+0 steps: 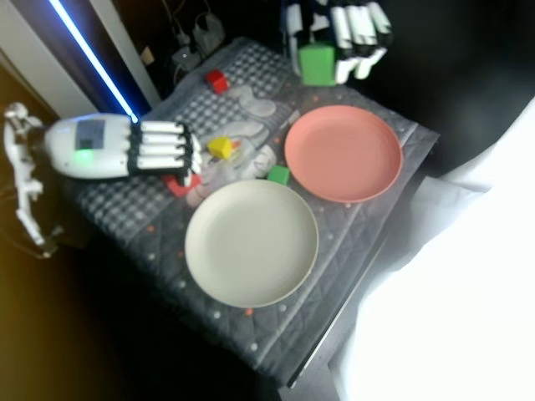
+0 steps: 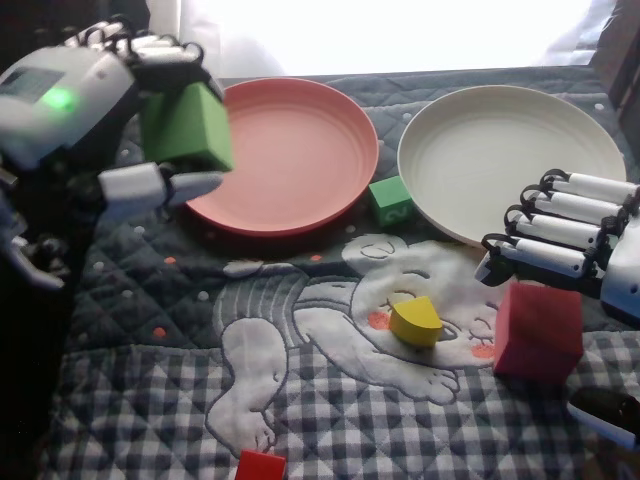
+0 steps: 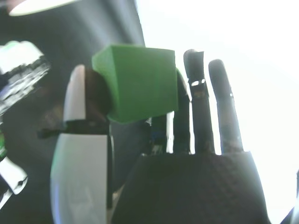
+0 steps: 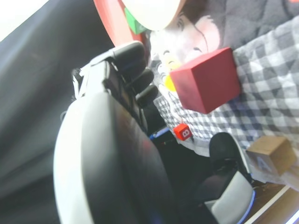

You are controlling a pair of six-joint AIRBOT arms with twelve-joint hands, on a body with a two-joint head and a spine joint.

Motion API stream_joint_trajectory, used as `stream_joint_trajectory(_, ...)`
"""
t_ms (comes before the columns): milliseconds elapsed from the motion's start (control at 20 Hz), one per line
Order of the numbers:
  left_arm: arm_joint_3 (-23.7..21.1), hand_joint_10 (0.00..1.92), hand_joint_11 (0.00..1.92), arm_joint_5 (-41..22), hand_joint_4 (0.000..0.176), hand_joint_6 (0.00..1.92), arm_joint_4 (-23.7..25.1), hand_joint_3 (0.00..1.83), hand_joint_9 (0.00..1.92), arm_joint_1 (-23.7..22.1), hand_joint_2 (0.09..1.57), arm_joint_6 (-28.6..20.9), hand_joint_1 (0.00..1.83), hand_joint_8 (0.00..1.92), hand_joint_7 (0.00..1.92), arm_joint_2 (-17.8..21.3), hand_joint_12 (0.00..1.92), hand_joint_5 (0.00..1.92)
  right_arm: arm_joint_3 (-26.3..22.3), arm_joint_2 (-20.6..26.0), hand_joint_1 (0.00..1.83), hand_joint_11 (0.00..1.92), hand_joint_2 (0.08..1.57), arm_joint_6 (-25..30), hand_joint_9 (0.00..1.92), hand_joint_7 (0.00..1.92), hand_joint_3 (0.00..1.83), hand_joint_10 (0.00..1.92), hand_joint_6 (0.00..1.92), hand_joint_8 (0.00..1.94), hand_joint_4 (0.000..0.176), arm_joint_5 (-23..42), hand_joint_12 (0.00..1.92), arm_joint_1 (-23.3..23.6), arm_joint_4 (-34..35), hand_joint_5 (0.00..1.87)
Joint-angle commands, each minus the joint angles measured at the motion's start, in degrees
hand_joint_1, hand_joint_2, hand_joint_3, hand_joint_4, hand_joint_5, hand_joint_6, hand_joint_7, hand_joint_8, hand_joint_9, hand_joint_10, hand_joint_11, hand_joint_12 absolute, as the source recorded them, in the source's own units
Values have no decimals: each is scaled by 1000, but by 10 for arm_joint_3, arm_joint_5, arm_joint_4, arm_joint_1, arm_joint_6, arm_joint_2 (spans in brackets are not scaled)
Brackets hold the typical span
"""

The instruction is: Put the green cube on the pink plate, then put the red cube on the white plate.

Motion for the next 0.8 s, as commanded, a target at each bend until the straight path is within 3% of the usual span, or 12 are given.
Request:
stream_joint_trajectory(0,11,1033,179,-34,0,1374,4,1,452,-16,1275,-1,1131,1474,594,-8,1739,786,2,1,739,0,489,2,0,97,922,1283,1055,1138,0,-65,1688,6,12,68)
stream_joint_trajectory(100,43,934,180,11,0,1396,4,1,493,-44,1264,-1,1130,1398,642,-30,1681,779,3,-1,737,0,473,2,0,112,919,1352,1057,1179,0,-65,1724,6,12,89)
stream_joint_trajectory(150,57,882,82,32,0,1432,4,2,430,-56,1278,-1,1134,1428,597,-40,1694,777,4,-1,738,0,482,2,0,98,920,1325,1061,1178,0,-65,1710,6,12,85)
stream_joint_trajectory(250,92,1142,4,83,0,1391,5,0,332,-86,1288,-1,1136,1523,548,-65,1829,791,5,-3,721,0,482,2,0,97,926,1271,1073,1129,0,-65,1691,6,12,81)
stream_joint_trajectory(300,111,1320,62,110,0,1348,8,0,350,-100,1286,-1,1131,1563,556,-79,1903,793,6,-4,697,0,485,2,7,121,928,1265,1056,1091,0,-65,1687,6,12,83)
stream_joint_trajectory(350,125,1351,75,130,0,1359,8,0,349,-110,1283,-1,1127,1542,569,-91,1917,789,6,-5,697,0,494,2,10,133,914,1251,1031,1072,0,-66,1665,6,12,83)
stream_joint_trajectory(450,149,1575,256,163,0,1242,8,0,417,-121,1280,-1,1136,1656,587,-109,1921,793,7,-6,714,0,504,2,0,108,905,1270,1065,1168,0,-66,1691,6,12,84)
stream_joint_trajectory(500,160,1668,257,177,0,1239,8,1,394,-125,1288,-1,1137,1710,582,-118,1921,771,7,-6,714,0,502,2,0,109,912,1284,1064,1167,0,-66,1714,6,12,82)
stream_joint_trajectory(650,189,1430,63,208,0,1396,4,0,321,-131,1285,-1,1137,1531,561,-143,1921,789,8,-7,724,0,470,2,0,121,932,1270,1028,1135,0,-66,1681,6,12,80)
stream_joint_trajectory(750,203,1389,84,223,0,1422,-4,0,345,-131,1286,-1,1133,1515,568,-153,1911,773,8,-8,732,0,478,2,0,125,910,1274,1004,1132,0,-66,1660,6,12,88)
